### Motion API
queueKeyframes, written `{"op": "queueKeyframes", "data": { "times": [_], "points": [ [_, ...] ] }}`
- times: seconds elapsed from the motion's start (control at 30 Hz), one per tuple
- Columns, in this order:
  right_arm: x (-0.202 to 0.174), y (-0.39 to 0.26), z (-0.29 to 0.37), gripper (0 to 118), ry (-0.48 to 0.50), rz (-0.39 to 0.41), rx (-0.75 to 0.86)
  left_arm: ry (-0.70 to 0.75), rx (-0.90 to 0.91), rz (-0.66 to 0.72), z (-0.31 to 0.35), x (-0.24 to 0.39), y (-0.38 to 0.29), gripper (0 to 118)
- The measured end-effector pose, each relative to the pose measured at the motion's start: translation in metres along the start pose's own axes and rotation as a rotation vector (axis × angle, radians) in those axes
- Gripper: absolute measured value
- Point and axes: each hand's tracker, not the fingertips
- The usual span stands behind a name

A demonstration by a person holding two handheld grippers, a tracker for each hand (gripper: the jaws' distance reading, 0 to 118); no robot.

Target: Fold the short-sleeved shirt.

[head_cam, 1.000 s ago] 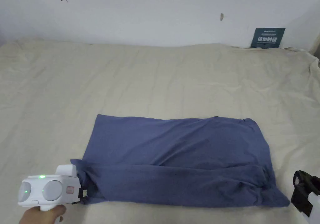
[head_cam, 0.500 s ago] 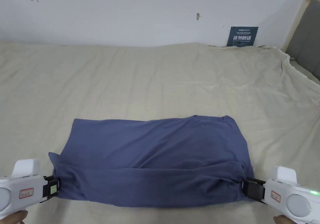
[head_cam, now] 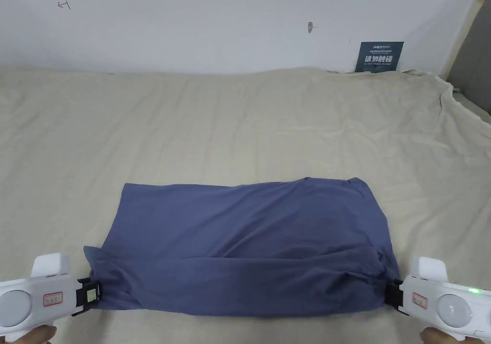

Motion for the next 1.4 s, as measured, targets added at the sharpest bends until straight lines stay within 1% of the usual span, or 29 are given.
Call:
{"op": "queueKeyframes", "data": {
  "times": [0.07,0.1,0.17,0.33,0.47,0.5,0.67,0.73,0.8,0.97,1.0,1.03,1.07,1.1,1.13,1.17,1.2,1.23,1.3,1.4],
  "points": [
    [0.001,-0.001,0.02,8,0.025,-0.013,0.034,-0.002,0.003,0.021,0.003,-0.004,-0.003,7],
    [0.008,-0.001,0.027,8,0.036,-0.018,0.043,-0.003,0.006,0.027,0.005,-0.005,-0.005,7],
    [0.008,-0.004,0.046,8,0.054,-0.013,0.068,-0.005,0.009,0.037,0.009,-0.008,-0.007,7],
    [0.013,-0.018,0.083,8,0.05,0.014,0.09,-0.003,0.016,0.046,0.029,-0.013,-0.021,7],
    [0.023,-0.04,0.096,8,0.049,0.003,0.068,-0.005,-0.004,0.048,0.041,-0.022,-0.045,7],
    [0.019,-0.048,0.102,8,0.051,-0.003,0.059,-0.003,-0.013,0.048,0.042,-0.023,-0.053,7],
    [0.024,-0.078,0.093,8,0.019,-0.023,0.0,0.009,-0.056,0.079,0.037,-0.035,-0.082,7],
    [0.025,-0.086,0.082,8,0.005,-0.03,-0.019,0.012,-0.065,0.091,0.02,-0.048,-0.088,7],
    [0.031,-0.091,0.066,8,0.002,-0.042,-0.041,0.029,-0.078,0.091,0.011,-0.049,-0.093,7],
    [0.029,-0.104,0.048,9,-0.029,-0.059,-0.08,0.074,-0.107,0.091,-0.003,-0.046,-0.101,7],
    [0.027,-0.105,0.049,9,-0.031,-0.057,-0.078,0.081,-0.101,0.092,-0.003,-0.045,-0.101,10],
    [0.031,-0.104,0.046,12,-0.034,-0.053,-0.074,0.088,-0.099,0.097,-0.003,-0.045,-0.099,18],
    [0.029,-0.102,0.048,18,-0.041,-0.043,-0.07,0.096,-0.1,0.096,-0.002,-0.045,-0.098,25],
    [0.028,-0.1,0.051,36,-0.052,-0.027,-0.068,0.103,-0.101,0.094,0.0,-0.041,-0.098,42],
    [0.027,-0.097,0.056,53,-0.075,-0.007,-0.061,0.109,-0.105,0.095,0.002,-0.04,-0.095,62],
    [0.027,-0.093,0.06,68,-0.082,0.007,-0.042,0.113,-0.107,0.097,0.005,-0.038,-0.093,78],
    [0.027,-0.089,0.067,78,-0.066,0.011,-0.01,0.11,-0.102,0.095,0.011,-0.038,-0.091,92],
    [0.025,-0.083,0.076,79,-0.047,0.014,0.023,0.084,-0.062,0.086,0.018,-0.034,-0.089,95],
    [0.018,-0.067,0.101,79,-0.019,0.014,0.1,0.078,0.034,0.095,0.038,-0.028,-0.079,95],
    [0.003,-0.042,0.142,79,-0.006,0.03,0.249,0.058,0.156,0.073,0.075,-0.01,-0.059,95]
  ]
}}
